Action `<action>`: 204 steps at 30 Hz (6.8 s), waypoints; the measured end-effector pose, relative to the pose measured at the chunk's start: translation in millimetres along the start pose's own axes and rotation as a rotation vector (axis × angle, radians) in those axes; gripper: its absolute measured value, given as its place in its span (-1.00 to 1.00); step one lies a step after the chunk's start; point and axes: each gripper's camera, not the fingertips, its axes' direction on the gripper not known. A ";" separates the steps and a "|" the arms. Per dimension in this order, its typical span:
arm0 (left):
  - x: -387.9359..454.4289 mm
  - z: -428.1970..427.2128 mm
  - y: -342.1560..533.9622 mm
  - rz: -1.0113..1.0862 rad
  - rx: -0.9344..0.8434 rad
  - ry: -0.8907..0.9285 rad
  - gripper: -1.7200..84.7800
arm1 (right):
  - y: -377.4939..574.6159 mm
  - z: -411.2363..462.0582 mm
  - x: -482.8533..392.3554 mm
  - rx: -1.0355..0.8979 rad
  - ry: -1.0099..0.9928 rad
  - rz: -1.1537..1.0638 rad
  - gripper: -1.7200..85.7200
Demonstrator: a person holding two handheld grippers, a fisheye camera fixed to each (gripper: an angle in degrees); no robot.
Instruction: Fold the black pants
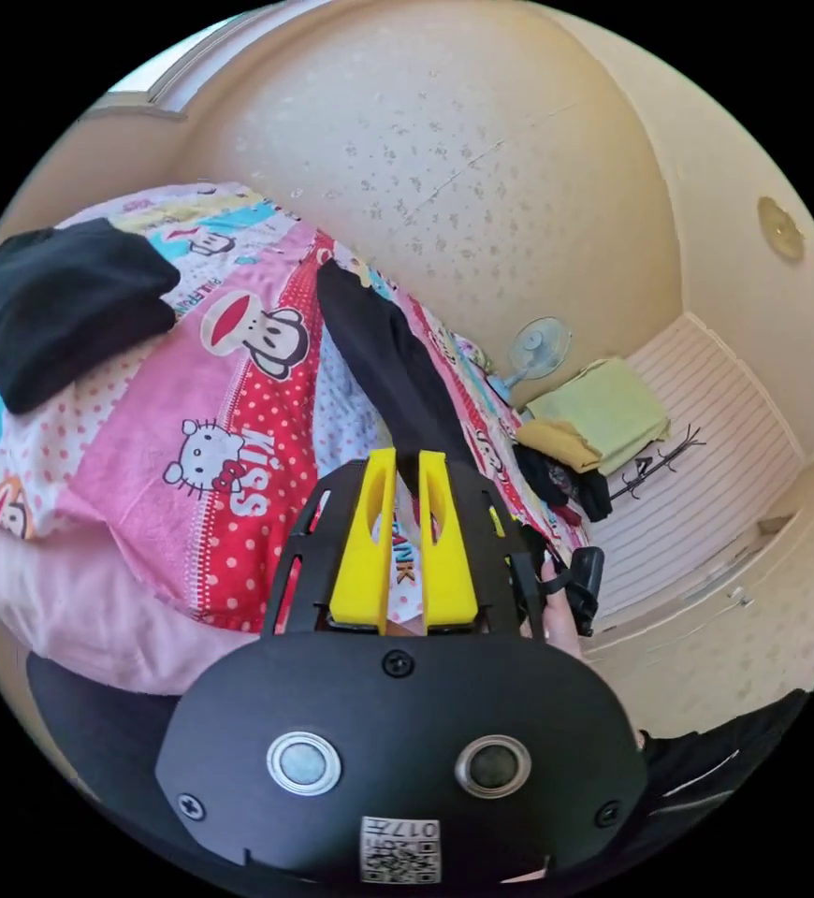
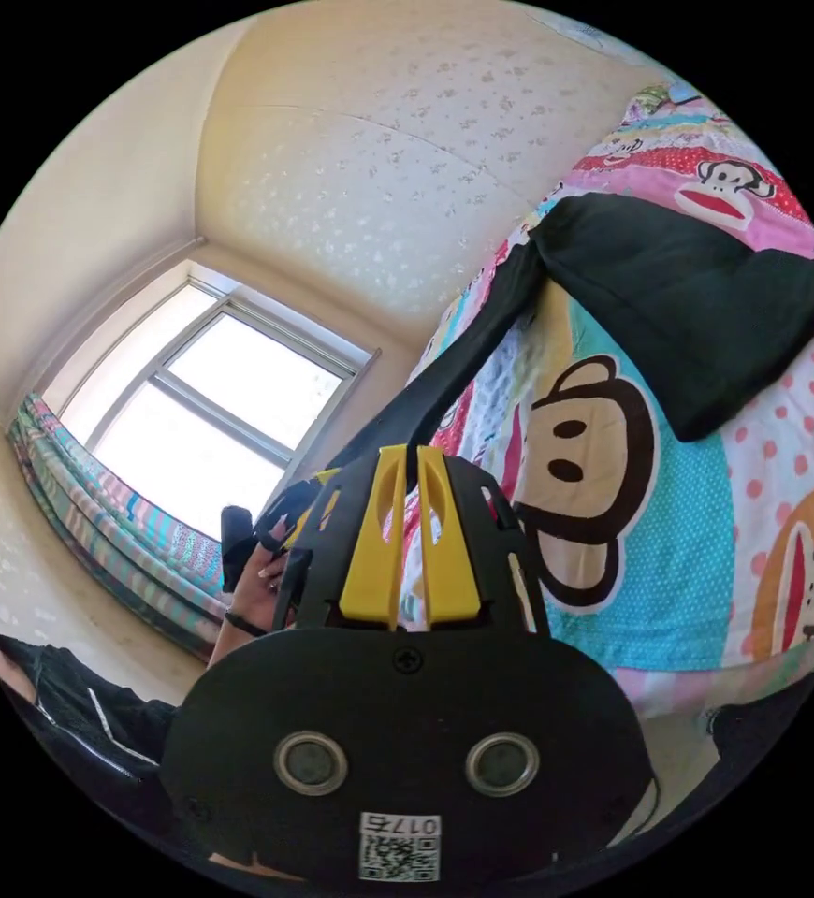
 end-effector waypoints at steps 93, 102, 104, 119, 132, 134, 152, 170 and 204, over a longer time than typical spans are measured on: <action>-80.4 -16.5 21.7 -0.015 0.169 -0.157 -0.69 | -36.7 -39.8 -24.6 -0.023 -0.114 -0.302 -0.72; -42.8 -24.4 26.3 0.126 0.146 -0.227 -0.63 | 5.9 62.0 -35.1 -0.046 0.158 -0.139 -0.65; -40.7 -28.9 22.5 0.128 0.168 -0.227 -0.62 | 8.2 64.9 -56.2 -0.008 0.284 -0.228 -0.64; -27.6 -53.5 -28.0 0.142 0.055 -0.202 -0.84 | -11.2 75.2 -52.6 -0.115 0.224 -0.082 -0.89; -53.1 -77.6 -11.8 0.057 0.072 -0.250 -0.96 | 6.2 78.6 -54.3 -0.178 0.299 -0.161 -0.90; -51.2 -90.6 -23.7 0.060 0.075 -0.219 -0.97 | -1.5 60.6 -55.1 -0.157 0.248 -0.183 -0.88; 223.6 83.3 -122.2 0.527 -0.186 0.192 -0.71 | -33.4 -157.5 48.3 0.356 0.617 0.045 -0.62; 295.0 172.3 -95.0 0.748 -0.394 -0.123 -0.75 | -12.5 -206.4 82.6 0.475 0.294 0.038 -0.67; 264.8 115.4 -91.2 0.520 -0.243 0.022 -0.97 | -35.9 -123.7 76.0 -0.007 -0.123 -0.140 -0.71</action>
